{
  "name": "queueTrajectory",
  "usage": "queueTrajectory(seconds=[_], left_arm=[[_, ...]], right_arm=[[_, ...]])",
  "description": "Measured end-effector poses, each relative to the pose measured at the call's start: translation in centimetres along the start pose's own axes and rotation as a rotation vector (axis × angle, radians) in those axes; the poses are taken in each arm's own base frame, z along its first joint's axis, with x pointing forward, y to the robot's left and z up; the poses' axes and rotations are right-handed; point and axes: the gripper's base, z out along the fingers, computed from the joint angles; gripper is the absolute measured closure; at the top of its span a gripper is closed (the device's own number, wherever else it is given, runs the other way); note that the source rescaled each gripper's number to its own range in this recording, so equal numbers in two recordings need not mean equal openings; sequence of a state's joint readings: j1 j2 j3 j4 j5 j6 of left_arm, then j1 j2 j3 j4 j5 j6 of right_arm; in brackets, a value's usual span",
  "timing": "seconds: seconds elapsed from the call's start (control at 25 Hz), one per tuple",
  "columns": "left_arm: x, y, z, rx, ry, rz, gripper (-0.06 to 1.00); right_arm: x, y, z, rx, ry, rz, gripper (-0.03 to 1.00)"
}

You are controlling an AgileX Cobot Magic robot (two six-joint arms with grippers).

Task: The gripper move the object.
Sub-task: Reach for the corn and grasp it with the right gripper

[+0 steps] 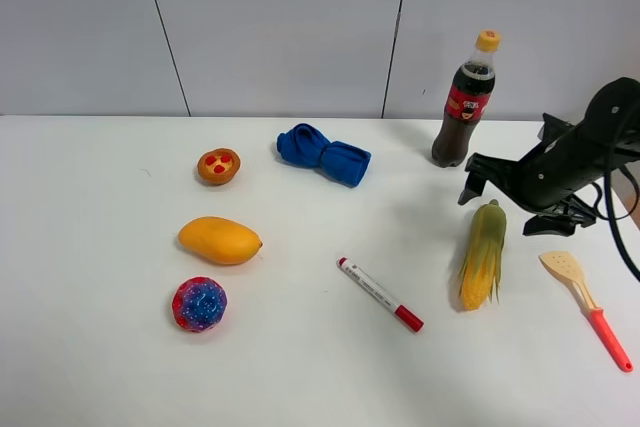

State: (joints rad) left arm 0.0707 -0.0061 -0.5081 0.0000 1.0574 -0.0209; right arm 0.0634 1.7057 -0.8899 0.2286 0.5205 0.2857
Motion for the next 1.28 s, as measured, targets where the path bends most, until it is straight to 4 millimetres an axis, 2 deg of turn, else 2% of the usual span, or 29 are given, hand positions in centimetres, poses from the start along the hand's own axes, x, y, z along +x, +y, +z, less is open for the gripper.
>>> queueTrajectory(seconds=[0.16, 0.88, 1.28], left_arm=[[0.0, 0.0, 0.0, 0.0, 0.0, 0.0, -0.06], [0.0, 0.0, 0.0, 0.0, 0.0, 0.0, -0.06], [0.0, 0.0, 0.0, 0.0, 0.0, 0.0, -0.06]], right_arm=[[0.7, 0.5, 1.3, 0.023, 0.073, 0.045, 0.08], [0.8, -0.1, 1.5, 0.09, 0.084, -0.029, 0.09], [1.1, -0.7, 4.3, 0.125, 0.14, -0.036, 0.1]])
